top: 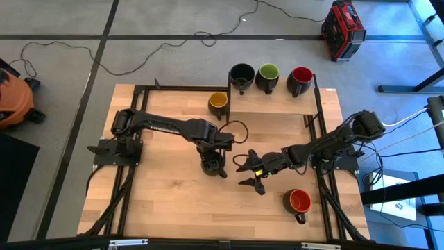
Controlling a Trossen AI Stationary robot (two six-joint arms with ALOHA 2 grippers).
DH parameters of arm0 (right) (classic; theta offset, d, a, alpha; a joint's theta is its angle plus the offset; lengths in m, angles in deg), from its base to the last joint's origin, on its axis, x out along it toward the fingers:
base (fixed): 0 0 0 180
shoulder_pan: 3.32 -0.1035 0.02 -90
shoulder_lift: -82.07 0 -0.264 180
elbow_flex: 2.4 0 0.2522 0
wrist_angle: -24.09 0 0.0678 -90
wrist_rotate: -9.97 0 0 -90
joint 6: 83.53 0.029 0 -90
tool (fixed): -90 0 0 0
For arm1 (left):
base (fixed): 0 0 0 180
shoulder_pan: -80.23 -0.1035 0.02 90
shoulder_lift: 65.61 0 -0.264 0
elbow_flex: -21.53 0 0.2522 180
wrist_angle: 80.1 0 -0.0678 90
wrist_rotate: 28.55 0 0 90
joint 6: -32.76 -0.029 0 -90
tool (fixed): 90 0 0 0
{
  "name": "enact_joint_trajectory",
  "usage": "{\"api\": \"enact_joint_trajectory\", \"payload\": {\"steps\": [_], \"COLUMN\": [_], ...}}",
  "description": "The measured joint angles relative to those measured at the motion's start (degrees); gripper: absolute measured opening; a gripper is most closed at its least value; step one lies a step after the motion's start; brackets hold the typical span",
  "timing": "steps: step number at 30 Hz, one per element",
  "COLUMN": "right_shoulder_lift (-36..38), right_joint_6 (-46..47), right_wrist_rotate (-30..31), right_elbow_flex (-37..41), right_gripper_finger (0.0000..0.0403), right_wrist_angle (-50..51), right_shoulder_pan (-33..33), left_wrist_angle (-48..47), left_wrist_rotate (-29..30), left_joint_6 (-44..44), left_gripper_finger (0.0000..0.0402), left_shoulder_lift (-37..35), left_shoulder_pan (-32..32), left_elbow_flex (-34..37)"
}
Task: Place coffee mugs
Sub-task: Put the black mug on the shelf aligned with other black mug
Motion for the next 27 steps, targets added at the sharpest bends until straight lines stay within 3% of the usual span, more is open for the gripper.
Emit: {"api": "enact_joint_trajectory", "payload": {"steps": [7, 11, 18, 27], "right_shoulder_lift": [-8.00, -12.53, -18.73, -25.24], "right_joint_6": [-3.66, -3.74, -5.13, -8.08], "right_wrist_rotate": [1.22, 2.29, 6.55, -1.77], "right_elbow_flex": [-0.10, -0.05, -0.37, -6.94], "right_gripper_finger": [0.0238, 0.0237, 0.0237, 0.0237], "right_wrist_angle": [-8.55, -14.74, -21.61, -24.85], "right_shoulder_pan": [0.09, 0.09, 1.05, 1.86], "left_wrist_angle": [-13.34, -17.92, -13.57, -6.66], "left_wrist_rotate": [3.95, 7.73, 9.00, 9.87], "left_joint_6": [0.04, 0.22, 5.15, 20.21], "left_gripper_finger": [0.0112, 0.0113, 0.0107, 0.0106], "left_shoulder_lift": [-0.03, -2.57, -13.14, -24.13], "left_shoulder_pan": [3.30, 7.20, 14.78, 19.41], "left_elbow_flex": [-10.96, -12.35, -3.62, 9.27]}}
